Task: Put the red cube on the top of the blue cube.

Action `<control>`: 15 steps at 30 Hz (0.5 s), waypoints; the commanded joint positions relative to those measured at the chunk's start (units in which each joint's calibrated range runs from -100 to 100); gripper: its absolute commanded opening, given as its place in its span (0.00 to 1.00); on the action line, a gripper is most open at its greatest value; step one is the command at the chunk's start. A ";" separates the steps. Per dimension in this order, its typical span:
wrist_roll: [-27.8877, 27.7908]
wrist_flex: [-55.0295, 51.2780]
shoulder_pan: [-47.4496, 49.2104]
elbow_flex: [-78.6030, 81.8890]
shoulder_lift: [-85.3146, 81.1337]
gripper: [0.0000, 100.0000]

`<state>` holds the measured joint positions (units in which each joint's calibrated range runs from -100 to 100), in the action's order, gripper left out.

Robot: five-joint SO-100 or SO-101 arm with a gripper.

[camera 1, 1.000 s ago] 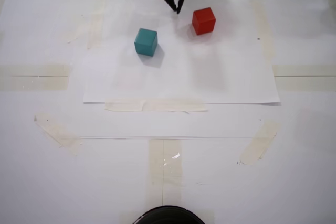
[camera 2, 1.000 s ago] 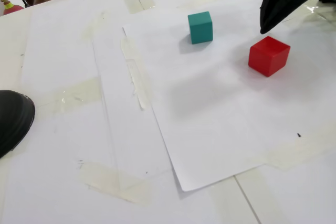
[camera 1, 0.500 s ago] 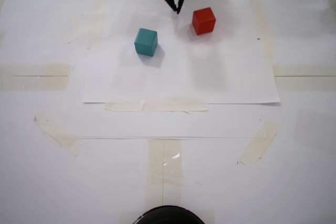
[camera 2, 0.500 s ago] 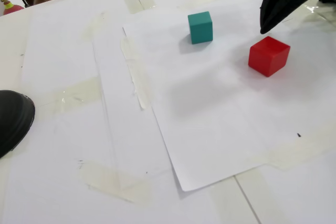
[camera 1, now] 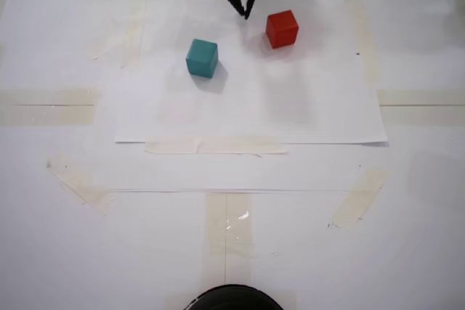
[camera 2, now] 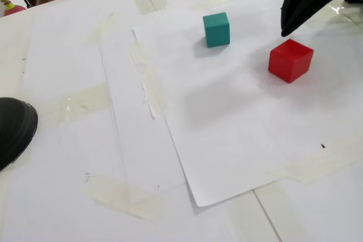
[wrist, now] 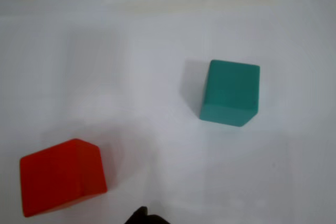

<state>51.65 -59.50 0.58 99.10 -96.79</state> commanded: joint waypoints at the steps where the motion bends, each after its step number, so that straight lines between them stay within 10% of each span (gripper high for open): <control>1: -0.34 -0.72 -0.74 0.81 -0.64 0.00; 15: -0.34 -0.55 -0.74 0.81 -0.64 0.00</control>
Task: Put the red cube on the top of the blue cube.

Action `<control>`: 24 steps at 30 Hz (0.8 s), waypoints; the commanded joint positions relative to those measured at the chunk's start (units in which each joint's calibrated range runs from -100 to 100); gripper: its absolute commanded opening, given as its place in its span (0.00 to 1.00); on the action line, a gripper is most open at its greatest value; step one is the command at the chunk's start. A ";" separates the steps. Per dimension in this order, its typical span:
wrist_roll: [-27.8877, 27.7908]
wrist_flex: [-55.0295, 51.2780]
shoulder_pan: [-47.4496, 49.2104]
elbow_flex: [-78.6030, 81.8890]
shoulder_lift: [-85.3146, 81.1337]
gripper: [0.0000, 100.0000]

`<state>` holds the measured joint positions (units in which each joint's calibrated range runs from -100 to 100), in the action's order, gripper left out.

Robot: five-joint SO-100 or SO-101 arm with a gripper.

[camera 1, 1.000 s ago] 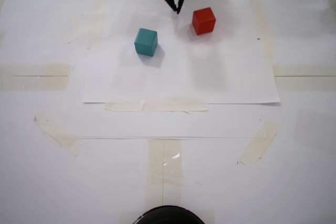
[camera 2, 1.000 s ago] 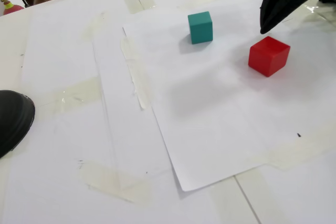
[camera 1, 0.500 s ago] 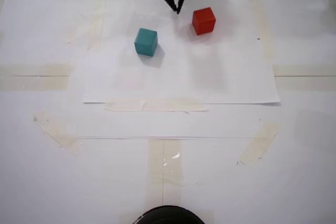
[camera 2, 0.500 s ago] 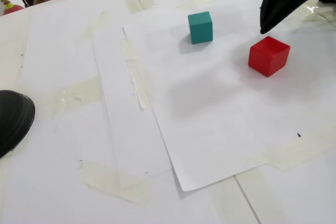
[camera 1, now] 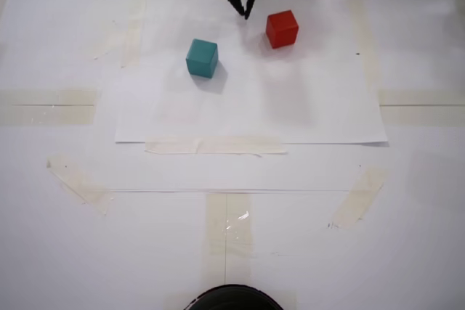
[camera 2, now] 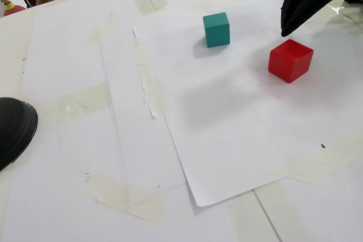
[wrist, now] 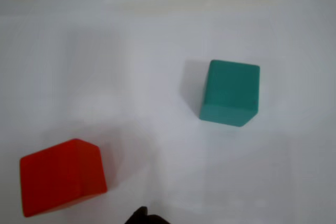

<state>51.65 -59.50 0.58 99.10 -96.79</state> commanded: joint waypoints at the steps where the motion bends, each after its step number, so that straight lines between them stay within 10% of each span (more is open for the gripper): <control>1: -0.34 -0.63 -0.89 0.81 -0.64 0.00; 13: 0.49 5.97 4.64 -0.55 -0.72 0.00; 24: -4.00 -8.79 -1.19 -23.97 -0.72 0.00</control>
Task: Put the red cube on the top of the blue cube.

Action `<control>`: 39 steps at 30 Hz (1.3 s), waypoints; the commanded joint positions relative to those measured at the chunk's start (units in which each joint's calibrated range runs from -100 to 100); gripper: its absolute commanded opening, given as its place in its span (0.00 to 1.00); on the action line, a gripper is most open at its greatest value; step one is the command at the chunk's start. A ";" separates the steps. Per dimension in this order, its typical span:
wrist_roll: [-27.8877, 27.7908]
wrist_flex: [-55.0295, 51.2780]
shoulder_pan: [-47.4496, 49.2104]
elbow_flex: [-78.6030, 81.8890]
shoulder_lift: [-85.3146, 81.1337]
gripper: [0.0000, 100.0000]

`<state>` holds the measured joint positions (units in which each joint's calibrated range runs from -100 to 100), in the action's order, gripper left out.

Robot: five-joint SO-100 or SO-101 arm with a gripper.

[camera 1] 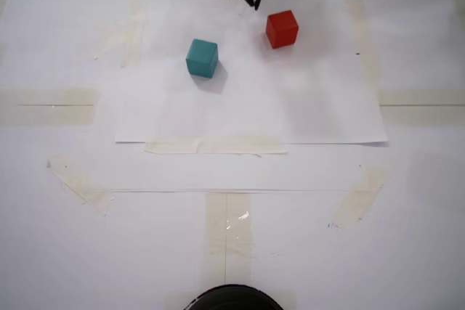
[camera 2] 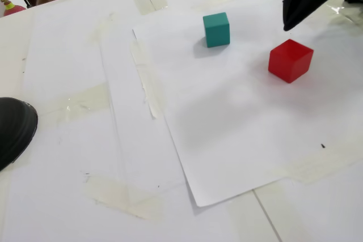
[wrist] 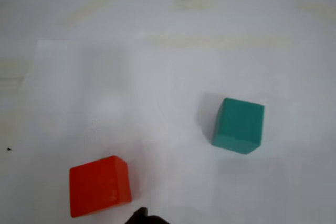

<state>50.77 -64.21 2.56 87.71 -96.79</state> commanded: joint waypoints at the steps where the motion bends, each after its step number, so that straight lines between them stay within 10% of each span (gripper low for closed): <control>1: -5.37 -4.23 -3.92 -15.49 -0.72 0.00; 24: -2.69 -28.78 2.29 -70.23 41.77 0.00; 39: 2.49 -14.18 18.94 -50.35 58.51 0.00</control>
<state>51.16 -83.65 18.93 30.68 -39.52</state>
